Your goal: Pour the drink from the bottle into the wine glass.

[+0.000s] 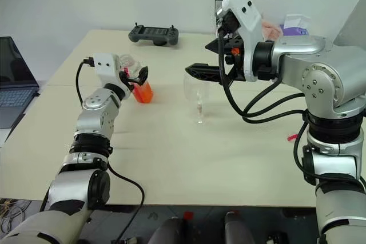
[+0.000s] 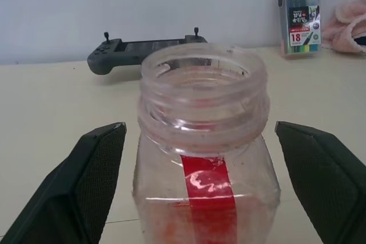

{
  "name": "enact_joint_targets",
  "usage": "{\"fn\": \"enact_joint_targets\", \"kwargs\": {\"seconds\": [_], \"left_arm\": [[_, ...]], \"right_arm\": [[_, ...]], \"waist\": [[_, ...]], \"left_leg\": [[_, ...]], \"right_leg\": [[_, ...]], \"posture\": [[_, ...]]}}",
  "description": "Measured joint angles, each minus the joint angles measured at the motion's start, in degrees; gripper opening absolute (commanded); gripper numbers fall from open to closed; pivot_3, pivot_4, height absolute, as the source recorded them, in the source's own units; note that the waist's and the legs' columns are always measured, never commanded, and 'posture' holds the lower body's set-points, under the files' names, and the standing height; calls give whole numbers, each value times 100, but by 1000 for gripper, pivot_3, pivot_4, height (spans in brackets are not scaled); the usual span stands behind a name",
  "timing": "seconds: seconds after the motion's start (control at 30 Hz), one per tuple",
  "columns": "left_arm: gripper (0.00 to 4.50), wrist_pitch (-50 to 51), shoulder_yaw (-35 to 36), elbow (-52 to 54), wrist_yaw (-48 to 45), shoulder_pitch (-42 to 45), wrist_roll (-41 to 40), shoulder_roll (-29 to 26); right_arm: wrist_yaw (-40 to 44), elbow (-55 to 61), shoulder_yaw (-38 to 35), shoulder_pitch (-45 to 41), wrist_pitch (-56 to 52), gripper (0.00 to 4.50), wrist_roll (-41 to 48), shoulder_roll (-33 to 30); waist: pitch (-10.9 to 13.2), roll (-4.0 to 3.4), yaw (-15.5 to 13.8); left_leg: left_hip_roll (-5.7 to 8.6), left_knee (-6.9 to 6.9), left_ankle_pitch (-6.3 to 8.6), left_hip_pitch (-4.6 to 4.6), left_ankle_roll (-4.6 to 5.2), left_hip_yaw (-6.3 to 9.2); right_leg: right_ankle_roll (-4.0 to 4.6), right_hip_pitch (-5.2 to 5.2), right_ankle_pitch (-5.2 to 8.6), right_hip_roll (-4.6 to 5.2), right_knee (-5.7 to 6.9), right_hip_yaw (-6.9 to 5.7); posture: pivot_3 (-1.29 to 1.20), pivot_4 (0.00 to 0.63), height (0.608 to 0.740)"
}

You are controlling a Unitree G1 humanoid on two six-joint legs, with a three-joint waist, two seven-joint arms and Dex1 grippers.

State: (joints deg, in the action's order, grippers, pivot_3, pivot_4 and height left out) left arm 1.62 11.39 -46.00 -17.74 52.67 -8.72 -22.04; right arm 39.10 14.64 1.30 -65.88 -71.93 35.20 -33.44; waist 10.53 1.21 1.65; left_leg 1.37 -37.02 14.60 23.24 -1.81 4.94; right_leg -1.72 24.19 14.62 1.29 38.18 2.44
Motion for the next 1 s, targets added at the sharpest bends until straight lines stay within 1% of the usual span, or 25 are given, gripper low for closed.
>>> {"fn": "enact_joint_targets", "kwargs": {"seconds": [0.1,0.13,0.2,0.3,0.33,0.37,0.4,0.53,0.6,0.63,0.67,0.77,0.83,0.87,0.9,1.0], "left_arm": [[4500,-307,0,-391,-83,141,27,40],[4121,-384,-1,-465,-109,173,42,48],[3635,-555,-3,-620,-171,236,77,54],[2691,-717,3,-773,-181,283,93,57],[2283,-759,4,-823,-179,293,97,56],[2058,-803,11,-874,-176,301,100,52],[1928,-840,11,-920,-181,312,100,52],[1905,-916,-5,-1107,-271,446,124,23],[1894,-979,-97,-1125,-376,595,214,-8],[1894,-1048,-190,-1130,-427,712,289,-11],[1889,-1228,-325,-1092,-475,858,415,-22],[1867,-1774,-744,-782,-609,942,828,-117],[1865,-2185,-1035,-561,-700,910,1142,-188],[1854,-2374,-1170,-476,-740,871,1269,-194],[1843,-2491,-1259,-415,-783,838,1352,-193],[1841,-2953,-1402,-283,-879,705,1493,-242]], "right_arm": [[-41,8,0,5,14,4462,-7,-38],[-44,16,0,10,15,4500,-8,-42],[-51,37,0,31,16,4500,-9,-49],[-160,69,4,140,26,4500,-29,-42],[-196,83,16,199,64,4500,-66,-47],[-224,108,47,292,160,4500,-136,-73],[-282,203,99,459,323,4500,-261,-148],[-532,464,149,1061,783,4500,-651,-317],[-765,639,-121,1450,922,4500,-743,-306],[-922,828,-369,1710,1029,4500,-758,-253],[-1085,1226,-664,2159,1226,4500,-820,-198],[-1410,2169,-947,3242,1527,4500,-938,-75],[-1741,2605,-1021,3918,1474,4500,-824,507],[-1929,2722,-1114,4129,1442,4500,-690,905],[-2057,2802,-1136,4253,1433,4500,-664,1123],[-2455,3052,-1027,4655,1493,4500,-739,1406]], "waist": [[0,0,-1],[0,0,-1],[0,0,0],[0,0,-1],[0,0,-1],[0,1,-1],[-1,2,-2],[-1,2,-3],[0,3,-10],[0,7,-23],[-1,8,-44],[-3,10,-56],[-3,10,-28],[-3,10,-4],[-3,10,15],[-2,9,37]], "left_leg": [[0,-1,0,1,0,1],[0,-1,0,1,0,0],[0,-2,0,0,0,-1],[0,-2,0,0,0,1],[0,-2,0,0,0,1],[0,-4,0,1,0,0],[1,-4,0,1,0,2],[2,-9,0,10,0,1],[3,-17,-1,26,0,1],[4,-18,-1,35,-1,1],[4,-27,-2,51,-2,5],[5,-23,-7,57,-12,-2],[5,-27,-11,55,-17,-9],[5,-30,-9,49,-13,-12],[5,-46,-2,46,-3,-15],[-4,-90,-1,43,1,-12]], "right_leg": [[0,0,0,0,1,-2],[0,0,0,0,1,-1],[0,0,0,0,2,0],[0,-1,0,0,3,-1],[0,-1,0,0,4,-1],[0,-1,0,0,4,-1],[0,-1,0,0,4,-2],[-1,2,0,0,5,-8],[-1,10,-1,-1,6,-16],[-1,17,-1,-1,9,-18],[-2,22,-1,-1,6,-28],[-3,26,0,-1,1,-19],[-3,32,0,-1,13,-1],[-3,33,0,-1,30,6],[-4,37,0,-2,45,13],[-1,42,-1,-18,84,13]], "posture": [[0,150,740],[0,150,740],[0,150,740],[0,150,740],[0,150,740],[0,150,740],[0,150,740],[0,150,740],[0,150,740],[0,150,740],[0,150,740],[0,150,740],[0,150,740],[0,150,740],[0,150,740],[0,150,740]]}}
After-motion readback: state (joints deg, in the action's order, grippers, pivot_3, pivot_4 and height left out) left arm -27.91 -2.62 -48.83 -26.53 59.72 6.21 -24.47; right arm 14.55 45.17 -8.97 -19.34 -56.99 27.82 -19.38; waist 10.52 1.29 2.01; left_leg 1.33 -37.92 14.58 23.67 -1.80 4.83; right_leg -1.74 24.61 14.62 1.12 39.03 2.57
